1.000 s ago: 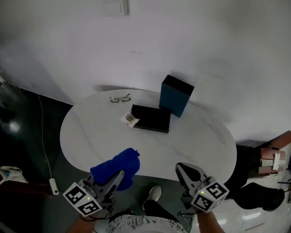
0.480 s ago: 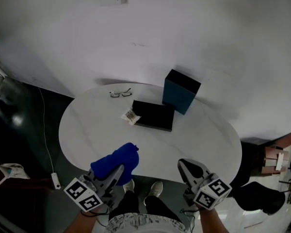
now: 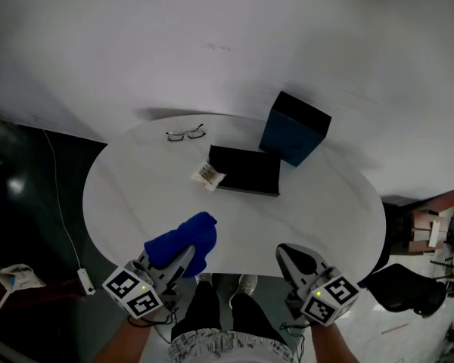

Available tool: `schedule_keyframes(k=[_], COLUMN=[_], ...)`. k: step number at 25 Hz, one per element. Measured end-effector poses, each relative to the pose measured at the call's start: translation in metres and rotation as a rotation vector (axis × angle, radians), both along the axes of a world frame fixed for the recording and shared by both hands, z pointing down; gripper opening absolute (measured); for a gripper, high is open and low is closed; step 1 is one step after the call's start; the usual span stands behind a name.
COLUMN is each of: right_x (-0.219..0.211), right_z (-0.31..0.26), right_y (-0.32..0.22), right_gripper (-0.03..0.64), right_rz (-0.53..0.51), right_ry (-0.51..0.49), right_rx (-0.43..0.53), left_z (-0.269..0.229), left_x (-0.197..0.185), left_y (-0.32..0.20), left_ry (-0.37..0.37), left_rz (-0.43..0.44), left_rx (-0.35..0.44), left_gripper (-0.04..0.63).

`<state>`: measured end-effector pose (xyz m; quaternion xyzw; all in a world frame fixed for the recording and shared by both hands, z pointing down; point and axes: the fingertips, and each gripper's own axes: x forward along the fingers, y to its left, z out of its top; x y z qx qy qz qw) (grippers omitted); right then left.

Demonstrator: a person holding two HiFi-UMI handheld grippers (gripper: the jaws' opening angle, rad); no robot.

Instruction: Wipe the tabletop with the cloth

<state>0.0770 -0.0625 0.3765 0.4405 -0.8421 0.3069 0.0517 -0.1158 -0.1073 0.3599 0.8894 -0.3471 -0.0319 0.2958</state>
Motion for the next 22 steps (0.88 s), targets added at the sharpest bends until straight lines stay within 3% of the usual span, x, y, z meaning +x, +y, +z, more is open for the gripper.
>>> schedule_keyframes(k=[12,22], right_x=[-0.050,-0.061], right_z=[0.041,0.071], right_y=[-0.030,-0.039], right_gripper=[0.008,0.008], right_rz=[0.058,0.091], right_ry=[0.054,0.057], right_rx=[-0.110,-0.175], left_z=[0.100,0.153], left_x=[-0.050,-0.089], left_y=[-0.058,-0.098], left_ry=[-0.060,-0.192], left_rz=[0.064,0.014], left_rx=[-0.140,-0.213], left_gripper=[0.130,0.130])
